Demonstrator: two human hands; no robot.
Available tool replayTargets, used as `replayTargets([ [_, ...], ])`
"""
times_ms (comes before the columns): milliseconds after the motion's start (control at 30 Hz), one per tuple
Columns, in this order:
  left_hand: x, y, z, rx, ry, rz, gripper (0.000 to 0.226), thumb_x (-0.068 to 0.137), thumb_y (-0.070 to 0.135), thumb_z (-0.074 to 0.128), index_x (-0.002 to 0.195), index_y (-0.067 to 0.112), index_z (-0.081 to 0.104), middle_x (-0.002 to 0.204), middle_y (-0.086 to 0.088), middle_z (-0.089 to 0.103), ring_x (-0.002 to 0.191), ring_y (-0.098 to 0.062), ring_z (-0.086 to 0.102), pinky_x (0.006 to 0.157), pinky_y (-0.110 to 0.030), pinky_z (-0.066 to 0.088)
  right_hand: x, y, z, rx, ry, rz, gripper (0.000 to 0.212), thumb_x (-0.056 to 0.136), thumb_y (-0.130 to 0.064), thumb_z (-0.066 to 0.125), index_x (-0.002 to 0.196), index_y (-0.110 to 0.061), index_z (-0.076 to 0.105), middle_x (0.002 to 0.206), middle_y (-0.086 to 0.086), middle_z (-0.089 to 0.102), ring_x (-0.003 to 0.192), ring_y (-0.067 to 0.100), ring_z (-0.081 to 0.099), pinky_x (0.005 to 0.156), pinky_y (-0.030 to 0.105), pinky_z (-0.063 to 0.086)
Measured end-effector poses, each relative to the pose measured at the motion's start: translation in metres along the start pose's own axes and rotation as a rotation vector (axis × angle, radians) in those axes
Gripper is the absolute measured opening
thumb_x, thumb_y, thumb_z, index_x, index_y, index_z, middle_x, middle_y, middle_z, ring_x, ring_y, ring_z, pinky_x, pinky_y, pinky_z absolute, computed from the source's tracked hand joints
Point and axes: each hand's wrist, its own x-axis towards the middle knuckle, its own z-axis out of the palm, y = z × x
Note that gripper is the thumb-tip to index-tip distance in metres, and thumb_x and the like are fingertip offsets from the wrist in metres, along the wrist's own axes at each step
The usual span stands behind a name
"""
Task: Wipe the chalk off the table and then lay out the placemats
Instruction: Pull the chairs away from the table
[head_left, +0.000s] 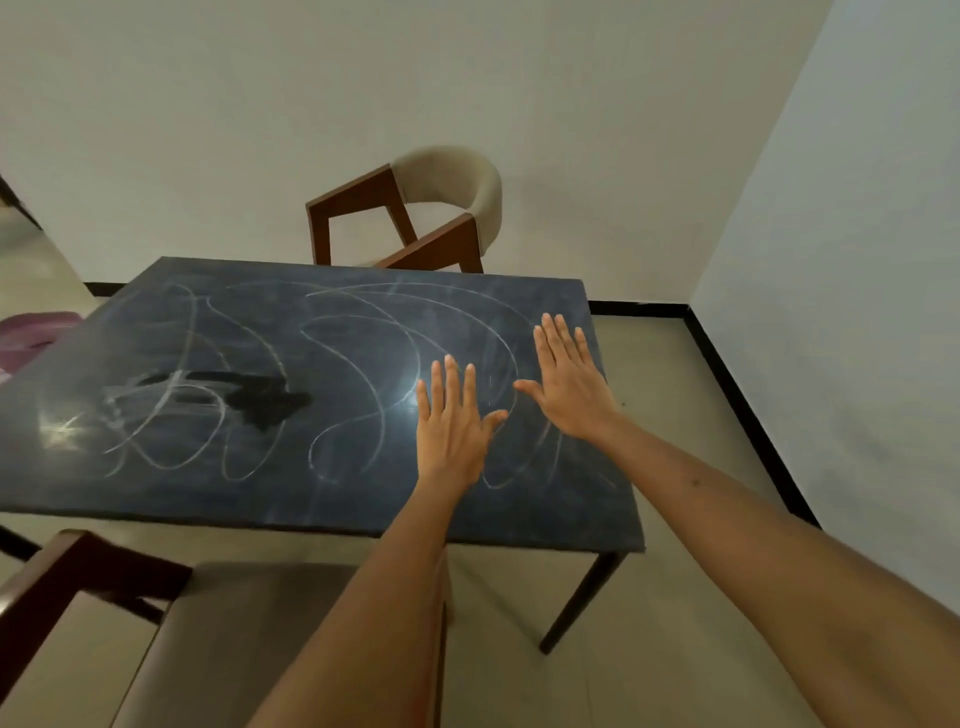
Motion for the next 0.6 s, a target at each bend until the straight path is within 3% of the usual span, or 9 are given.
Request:
replayTargets([
  [133, 0.065, 0.011, 0.008, -0.005, 0.052, -0.040, 0.083, 0.088, 0.067, -0.001, 0.153, 0.014, 0.004, 0.160, -0.015, -0.005, 0.147, -0.030, -0.010, 0.120, -0.047, -0.002, 0.062, 0.032, 0.013, 0.009, -0.004, -0.037, 0.081, 0.100, -0.054, 0.027, 0.152, -0.002, -0.006, 0.161, 0.015, -0.012, 0.147, 0.026, -0.016, 0.120, 0.039, -0.011],
  [600, 0.236, 0.062, 0.017, 0.096, 0.080, -0.310, 0.079, 0.092, 0.064, 0.013, 0.152, 0.016, -0.003, 0.159, -0.014, -0.011, 0.146, -0.029, -0.014, 0.120, -0.047, -0.003, 0.259, 0.129, 0.020, 0.148, 0.079, -0.217, 0.081, 0.099, -0.053, 0.030, 0.152, -0.001, -0.004, 0.160, 0.018, -0.009, 0.148, 0.029, -0.012, 0.118, 0.039, -0.010],
])
